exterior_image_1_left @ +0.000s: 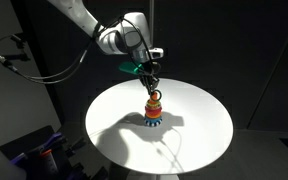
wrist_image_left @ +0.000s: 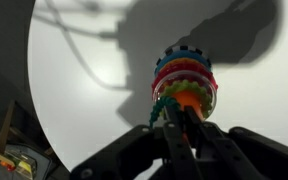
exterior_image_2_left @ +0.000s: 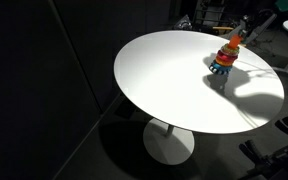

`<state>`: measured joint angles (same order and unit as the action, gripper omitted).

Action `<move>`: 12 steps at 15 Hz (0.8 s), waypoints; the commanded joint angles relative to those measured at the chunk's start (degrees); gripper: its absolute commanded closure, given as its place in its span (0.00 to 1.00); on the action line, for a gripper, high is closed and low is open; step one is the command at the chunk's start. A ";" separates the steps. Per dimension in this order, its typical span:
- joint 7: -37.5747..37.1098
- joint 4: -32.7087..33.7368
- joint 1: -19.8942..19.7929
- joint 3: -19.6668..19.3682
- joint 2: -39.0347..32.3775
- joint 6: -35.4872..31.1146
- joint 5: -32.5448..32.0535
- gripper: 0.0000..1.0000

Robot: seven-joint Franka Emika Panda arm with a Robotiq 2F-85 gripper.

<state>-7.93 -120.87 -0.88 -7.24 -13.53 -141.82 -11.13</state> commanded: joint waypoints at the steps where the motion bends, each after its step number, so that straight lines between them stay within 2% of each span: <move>1: -2.06 1.22 0.90 0.12 1.30 2.90 -2.79 0.95; 12: -4.89 5.98 3.50 0.74 -0.46 12.72 -10.27 0.95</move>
<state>-10.64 -117.46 2.16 -6.85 -13.20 -132.82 -18.61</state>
